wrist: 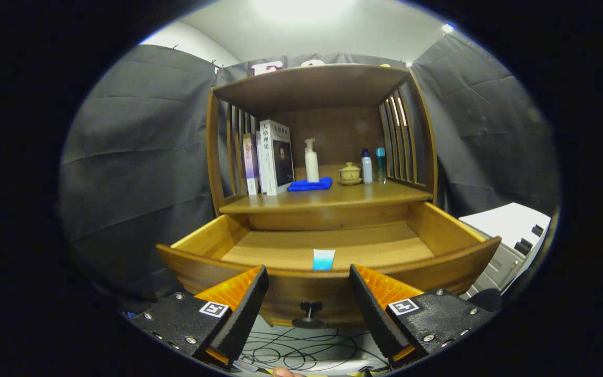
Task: Pull open the drawer, take out the items inside it, and place them on the countertop above the cabinet.
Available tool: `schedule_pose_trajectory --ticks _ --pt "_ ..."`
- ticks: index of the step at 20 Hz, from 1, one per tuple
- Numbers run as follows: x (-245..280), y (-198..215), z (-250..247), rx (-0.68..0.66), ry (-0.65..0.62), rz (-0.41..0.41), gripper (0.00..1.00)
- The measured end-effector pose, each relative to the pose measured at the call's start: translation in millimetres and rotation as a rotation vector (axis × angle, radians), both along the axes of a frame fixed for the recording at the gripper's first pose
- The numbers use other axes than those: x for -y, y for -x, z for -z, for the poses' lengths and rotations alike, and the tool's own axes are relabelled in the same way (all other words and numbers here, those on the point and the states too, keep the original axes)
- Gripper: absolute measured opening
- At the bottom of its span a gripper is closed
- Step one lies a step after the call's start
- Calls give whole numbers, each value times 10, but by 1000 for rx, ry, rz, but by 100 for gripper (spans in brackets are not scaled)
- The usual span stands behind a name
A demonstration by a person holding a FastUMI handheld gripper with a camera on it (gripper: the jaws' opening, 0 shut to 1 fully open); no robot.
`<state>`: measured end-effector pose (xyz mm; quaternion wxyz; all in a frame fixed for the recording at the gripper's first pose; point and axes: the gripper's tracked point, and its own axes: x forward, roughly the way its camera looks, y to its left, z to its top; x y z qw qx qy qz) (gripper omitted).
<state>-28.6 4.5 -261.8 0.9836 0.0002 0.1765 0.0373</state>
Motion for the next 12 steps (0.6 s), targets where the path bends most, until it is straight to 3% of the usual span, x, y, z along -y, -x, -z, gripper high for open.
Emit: schedule_pose_trajectory --ticks 7,12 --pt "63 -737 -354 -115 110 59 95" --pt "-38 -1187 -74 -288 113 103 95"
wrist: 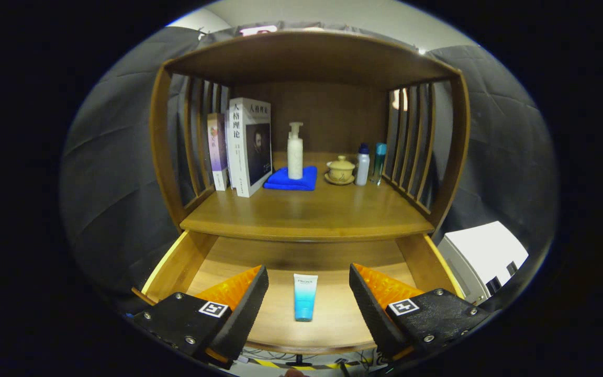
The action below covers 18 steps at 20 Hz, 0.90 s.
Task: Pull open the drawer, take out the items inside it, and place them on the countertop above the cabinet.
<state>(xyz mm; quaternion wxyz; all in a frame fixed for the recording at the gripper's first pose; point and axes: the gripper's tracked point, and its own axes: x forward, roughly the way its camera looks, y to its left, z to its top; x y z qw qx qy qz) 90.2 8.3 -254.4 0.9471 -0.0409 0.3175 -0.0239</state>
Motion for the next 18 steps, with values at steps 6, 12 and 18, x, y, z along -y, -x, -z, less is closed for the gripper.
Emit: schedule_pose_trajectory --ticks 6,12,18 --pt "3 -73 639 -217 -16 58 96" --pt "225 -29 1089 -416 103 157 96" --pt "312 71 1462 -557 78 223 96"
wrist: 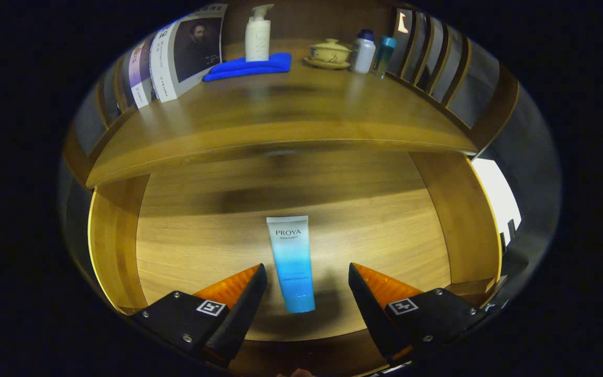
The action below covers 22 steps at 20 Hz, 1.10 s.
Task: Pull open the drawer, take out the items inside it, and place them on the countertop above the cabinet.
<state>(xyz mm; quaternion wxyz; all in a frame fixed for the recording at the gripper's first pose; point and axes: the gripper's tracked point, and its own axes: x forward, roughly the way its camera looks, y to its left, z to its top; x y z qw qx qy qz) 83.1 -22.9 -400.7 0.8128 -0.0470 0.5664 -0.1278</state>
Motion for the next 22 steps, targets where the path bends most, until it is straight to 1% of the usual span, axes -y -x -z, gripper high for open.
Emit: schedule_pose_trajectory --ticks 3,6,9,11,13,14,15,16,17,19,20,22 --pt "-85 7 111 -65 -19 -22 96" --pt "-110 -9 161 -89 -28 -46 97" --pt "-75 48 249 -132 -12 -61 95" --pt "-57 50 311 -146 -11 -72 91" --pt "-139 37 339 -140 -55 -81 79" --pt "-142 38 334 -135 -61 -77 64" --pt "-149 35 318 -132 -61 -82 58" --pt "-160 39 355 -127 -61 -91 49" --pt "-171 34 341 -116 -60 -100 49" --pt "-210 54 330 -89 -70 -127 40" --pt "-217 92 311 -83 -78 -132 32" --pt "-234 138 247 -66 -85 -136 32"
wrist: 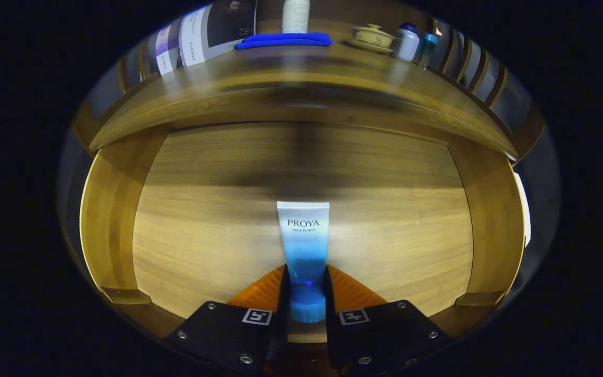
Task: Pull open the drawer, take out the items inside it, and place them on the countertop above the cabinet.
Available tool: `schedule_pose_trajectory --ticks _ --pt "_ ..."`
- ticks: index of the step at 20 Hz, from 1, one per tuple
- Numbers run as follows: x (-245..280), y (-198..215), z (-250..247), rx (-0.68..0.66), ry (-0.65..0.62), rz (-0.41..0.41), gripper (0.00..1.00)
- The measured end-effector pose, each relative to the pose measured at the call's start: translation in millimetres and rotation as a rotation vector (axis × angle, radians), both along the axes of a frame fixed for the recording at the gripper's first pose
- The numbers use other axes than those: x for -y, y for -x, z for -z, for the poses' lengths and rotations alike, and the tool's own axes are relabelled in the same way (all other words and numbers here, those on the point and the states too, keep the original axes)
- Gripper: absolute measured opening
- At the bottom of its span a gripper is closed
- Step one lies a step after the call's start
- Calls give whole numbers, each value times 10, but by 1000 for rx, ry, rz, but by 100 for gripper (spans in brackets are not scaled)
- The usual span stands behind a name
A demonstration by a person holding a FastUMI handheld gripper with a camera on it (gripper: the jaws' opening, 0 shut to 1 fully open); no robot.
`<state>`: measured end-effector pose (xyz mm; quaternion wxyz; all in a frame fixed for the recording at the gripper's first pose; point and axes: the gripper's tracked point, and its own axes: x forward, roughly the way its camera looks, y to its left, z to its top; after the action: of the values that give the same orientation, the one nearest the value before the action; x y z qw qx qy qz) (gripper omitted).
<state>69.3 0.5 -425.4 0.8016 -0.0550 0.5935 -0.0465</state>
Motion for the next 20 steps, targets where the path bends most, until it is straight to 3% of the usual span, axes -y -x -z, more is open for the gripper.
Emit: schedule_pose_trajectory --ticks 10,20 --pt "128 -163 -1054 300 -5 49 32" --pt "195 -1096 -1676 546 -7 26 33"
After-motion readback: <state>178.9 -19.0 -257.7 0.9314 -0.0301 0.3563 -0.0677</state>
